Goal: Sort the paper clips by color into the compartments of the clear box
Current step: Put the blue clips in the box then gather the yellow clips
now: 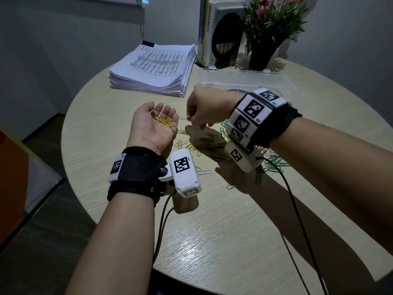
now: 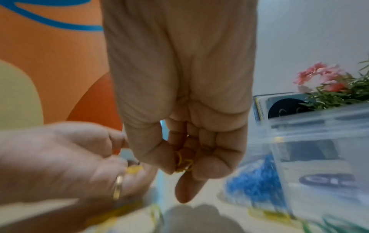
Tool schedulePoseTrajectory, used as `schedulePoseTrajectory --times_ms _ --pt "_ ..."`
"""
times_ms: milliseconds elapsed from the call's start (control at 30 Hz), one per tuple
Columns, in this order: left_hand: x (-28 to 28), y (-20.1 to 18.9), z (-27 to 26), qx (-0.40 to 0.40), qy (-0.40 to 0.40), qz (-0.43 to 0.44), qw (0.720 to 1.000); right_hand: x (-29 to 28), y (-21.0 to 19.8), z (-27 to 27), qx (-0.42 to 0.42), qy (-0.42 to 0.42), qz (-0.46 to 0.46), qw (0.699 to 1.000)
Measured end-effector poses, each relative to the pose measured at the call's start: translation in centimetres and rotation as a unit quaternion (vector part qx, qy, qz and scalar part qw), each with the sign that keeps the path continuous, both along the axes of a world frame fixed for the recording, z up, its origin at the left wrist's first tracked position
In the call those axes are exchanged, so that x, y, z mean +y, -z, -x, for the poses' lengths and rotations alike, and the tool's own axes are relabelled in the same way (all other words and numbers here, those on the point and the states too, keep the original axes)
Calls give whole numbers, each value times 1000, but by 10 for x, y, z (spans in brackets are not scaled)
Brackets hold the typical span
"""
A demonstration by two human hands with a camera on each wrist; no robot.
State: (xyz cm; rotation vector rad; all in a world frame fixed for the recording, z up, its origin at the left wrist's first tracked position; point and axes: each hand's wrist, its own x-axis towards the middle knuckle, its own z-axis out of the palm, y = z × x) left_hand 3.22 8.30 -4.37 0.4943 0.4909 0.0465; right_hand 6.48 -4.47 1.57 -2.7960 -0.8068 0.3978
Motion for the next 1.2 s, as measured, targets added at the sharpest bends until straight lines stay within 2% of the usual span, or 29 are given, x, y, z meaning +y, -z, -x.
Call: schedulePoseTrajectory --times_ms 100,233,333,433,500,600,700,767,867,1033,1133,1200 --pt "-5 -1 2 -11 19 1 1000 6 -11 -2 11 23 -93 995" --pt "-9 -2 3 -45 39 25 998 20 -13 -1 -42 -1 -117 992" --pt "-7 -3 1 -44 14 44 998 21 -12 -1 -30 6 -164 986" --pt "-1 0 1 -30 -19 47 998 17 -12 -2 -9 48 -203 978" --pt "6 2 1 -26 -51 40 998 14 -9 -3 4 64 -163 985" --pt "18 3 1 -24 -92 28 995 16 0 1 1 15 -45 999" --pt "23 3 3 -28 -101 47 993 23 11 4 -59 -39 67 995" --pt "22 3 4 -30 -93 60 993 25 16 4 -84 -48 100 990" --pt "22 2 3 -26 -81 73 994 26 21 1 -89 -56 109 988" --pt "23 1 5 -24 -70 82 994 22 23 -2 -29 -42 105 993" --pt "20 1 5 -26 -64 74 995 18 25 -3 -38 -57 115 991" --pt "19 1 5 -25 -61 70 995 18 22 -4 -47 -79 83 992"
